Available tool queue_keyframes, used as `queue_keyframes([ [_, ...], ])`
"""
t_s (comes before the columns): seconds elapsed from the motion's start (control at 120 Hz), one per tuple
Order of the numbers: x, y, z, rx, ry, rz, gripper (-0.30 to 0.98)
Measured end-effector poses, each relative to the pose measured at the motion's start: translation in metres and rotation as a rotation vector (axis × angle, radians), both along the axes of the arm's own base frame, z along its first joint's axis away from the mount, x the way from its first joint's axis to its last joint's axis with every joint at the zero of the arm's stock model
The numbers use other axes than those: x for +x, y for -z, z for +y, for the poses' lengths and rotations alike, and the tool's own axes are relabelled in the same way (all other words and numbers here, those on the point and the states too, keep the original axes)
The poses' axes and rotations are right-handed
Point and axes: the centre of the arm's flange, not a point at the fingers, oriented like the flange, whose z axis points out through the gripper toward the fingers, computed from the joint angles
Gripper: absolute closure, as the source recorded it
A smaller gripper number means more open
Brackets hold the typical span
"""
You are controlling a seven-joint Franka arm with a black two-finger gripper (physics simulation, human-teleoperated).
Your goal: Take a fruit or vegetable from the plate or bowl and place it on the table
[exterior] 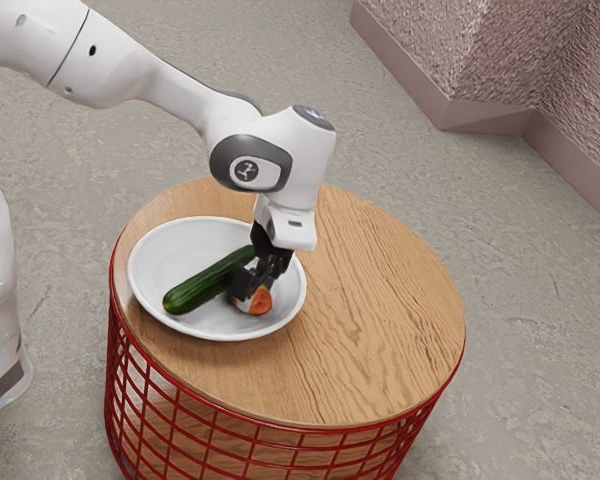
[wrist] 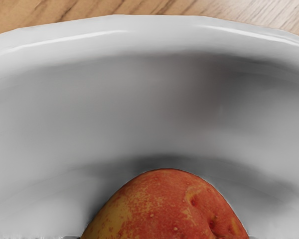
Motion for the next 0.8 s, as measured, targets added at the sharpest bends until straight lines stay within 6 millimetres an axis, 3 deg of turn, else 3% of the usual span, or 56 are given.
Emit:
queue_keyframes([
  [0.275, 0.002, -0.010, -0.002, -0.003, 0.005, -0.019, 0.36],
  [0.45, 0.013, -0.048, -0.008, -0.012, 0.016, -0.069, 0.41],
  [0.633, 0.038, -0.120, 0.002, -0.029, -0.015, -0.193, 0.41],
  [0.8, 0.075, -0.141, 0.007, -0.062, -0.044, -0.224, 0.41],
])
